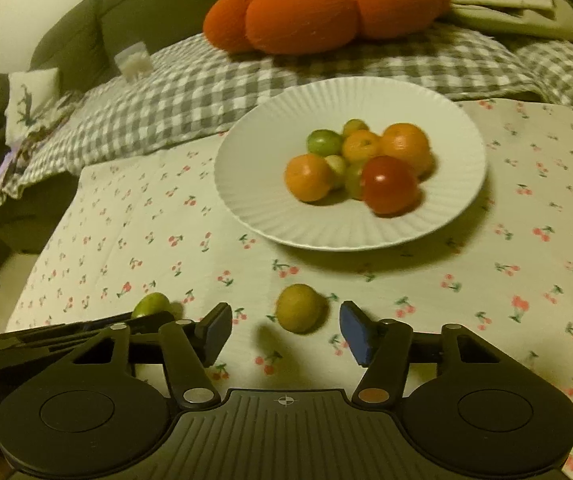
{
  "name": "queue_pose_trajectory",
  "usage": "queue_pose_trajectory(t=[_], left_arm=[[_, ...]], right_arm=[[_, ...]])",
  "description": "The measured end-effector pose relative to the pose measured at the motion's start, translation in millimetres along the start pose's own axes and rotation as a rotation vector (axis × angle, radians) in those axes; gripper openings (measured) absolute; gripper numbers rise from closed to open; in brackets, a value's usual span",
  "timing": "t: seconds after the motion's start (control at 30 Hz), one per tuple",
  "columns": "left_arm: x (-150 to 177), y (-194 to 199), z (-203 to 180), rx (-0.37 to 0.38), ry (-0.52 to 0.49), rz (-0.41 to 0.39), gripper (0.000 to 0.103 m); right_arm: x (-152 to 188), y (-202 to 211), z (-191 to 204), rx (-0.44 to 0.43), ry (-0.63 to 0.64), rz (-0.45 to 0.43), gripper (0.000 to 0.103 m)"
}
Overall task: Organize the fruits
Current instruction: 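Grasp the green fruit with the left tool while the right tool grasps a yellow fruit, then carry both fruits onto the white plate and open both tools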
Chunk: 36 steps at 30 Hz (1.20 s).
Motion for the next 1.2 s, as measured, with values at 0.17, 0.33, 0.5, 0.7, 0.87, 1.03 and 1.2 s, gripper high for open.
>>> queue_pose_trajectory(t=[0.17, 0.33, 0.5, 0.7, 0.87, 1.03, 1.2], left_arm=[[0, 0, -1, -0.002, 0.000, 0.001, 0.024], [-1, 1, -1, -0.001, 0.004, 0.000, 0.024], [-1, 3, -1, 0.003, 0.012, -0.003, 0.024], [-4, 12, -3, 0.018, 0.023, -0.018, 0.024], [-6, 25, -7, 0.016, 0.010, -0.045, 0.024], [-7, 37, -12, 0.029, 0.000, -0.066, 0.024], [-8, 45, -17, 0.037, -0.014, -0.087, 0.024]], right_arm=[[2, -9, 5, 0.039, 0.039, -0.014, 0.033], [1, -7, 3, 0.050, 0.031, -0.017, 0.025], [0, -2, 6, 0.046, 0.025, -0.015, 0.025], [-2, 11, 7, 0.026, 0.010, -0.023, 0.025], [-4, 27, 9, 0.004, 0.008, -0.038, 0.025], [-6, 45, 10, -0.011, 0.008, -0.067, 0.025], [-8, 60, 9, -0.032, -0.001, -0.085, 0.025]])
Point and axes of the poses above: each gripper's, at about its wrist camera, not at the fingertips, and y roughly against the way its jaws point, z to its left, x to its underside, the point moved 3 cm from there along -y, roughly the way its jaws point, and after that the axes turned 4 degrees about -y, right-handed, at the moved point
